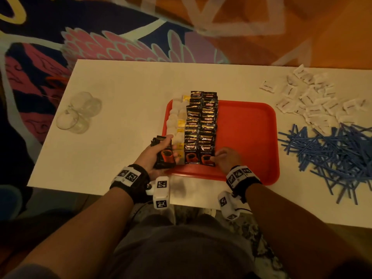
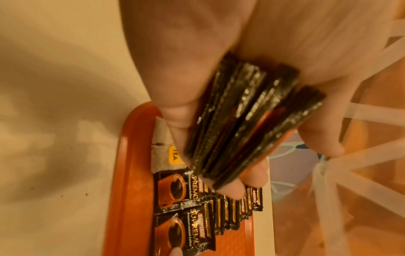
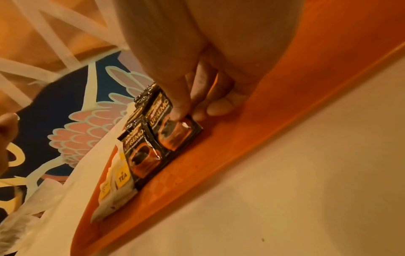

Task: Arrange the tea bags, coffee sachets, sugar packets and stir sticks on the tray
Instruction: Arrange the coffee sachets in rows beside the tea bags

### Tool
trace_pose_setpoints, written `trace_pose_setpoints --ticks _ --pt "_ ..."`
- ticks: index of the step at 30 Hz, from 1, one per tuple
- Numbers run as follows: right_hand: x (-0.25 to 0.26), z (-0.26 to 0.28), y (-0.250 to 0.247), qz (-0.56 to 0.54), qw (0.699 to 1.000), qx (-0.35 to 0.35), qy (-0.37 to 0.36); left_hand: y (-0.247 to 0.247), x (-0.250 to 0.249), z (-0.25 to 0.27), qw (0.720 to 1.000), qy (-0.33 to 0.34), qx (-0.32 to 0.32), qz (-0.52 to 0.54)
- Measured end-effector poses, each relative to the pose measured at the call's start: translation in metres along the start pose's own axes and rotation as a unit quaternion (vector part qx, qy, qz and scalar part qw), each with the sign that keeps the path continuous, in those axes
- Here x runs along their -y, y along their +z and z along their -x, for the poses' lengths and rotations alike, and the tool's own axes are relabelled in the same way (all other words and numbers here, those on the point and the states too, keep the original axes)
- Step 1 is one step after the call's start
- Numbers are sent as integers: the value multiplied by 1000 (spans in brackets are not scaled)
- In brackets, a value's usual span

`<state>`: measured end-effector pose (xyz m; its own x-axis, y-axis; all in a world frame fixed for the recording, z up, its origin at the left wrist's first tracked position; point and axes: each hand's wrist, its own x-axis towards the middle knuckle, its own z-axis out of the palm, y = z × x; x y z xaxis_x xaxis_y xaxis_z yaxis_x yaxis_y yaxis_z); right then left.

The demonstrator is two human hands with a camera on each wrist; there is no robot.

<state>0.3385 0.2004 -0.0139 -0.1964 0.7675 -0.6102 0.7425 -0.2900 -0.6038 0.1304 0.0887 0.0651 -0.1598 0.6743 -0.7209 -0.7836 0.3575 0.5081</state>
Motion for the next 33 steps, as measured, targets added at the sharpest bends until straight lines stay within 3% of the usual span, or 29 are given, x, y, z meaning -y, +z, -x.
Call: trace_pose_setpoints --ticks 4,16,20,23,26,30,33 --pt "-1 -2 5 -25 1000 0 13 -14 1 -2 1000 -4 -8 6" --pt "1 2 8 -10 998 -41 37 -24 -3 -6 998 -34 49 24" --pt "2 9 2 -4 998 -49 32 -20 -5 -10 998 -57 20 -34" --pt "6 15 -3 4 998 -53 -15 -11 -7 -11 995 -55 12 -83" --pt "20 27 -3 -46 997 -19 -58 -3 -10 -14 991 -32 -6 -132" --pt "55 51 0 -196 973 113 -35 5 -11 -18 983 -4 -3 -185" --pt "70 60 5 -235 961 142 -28 11 -9 -21 965 29 9 -262"
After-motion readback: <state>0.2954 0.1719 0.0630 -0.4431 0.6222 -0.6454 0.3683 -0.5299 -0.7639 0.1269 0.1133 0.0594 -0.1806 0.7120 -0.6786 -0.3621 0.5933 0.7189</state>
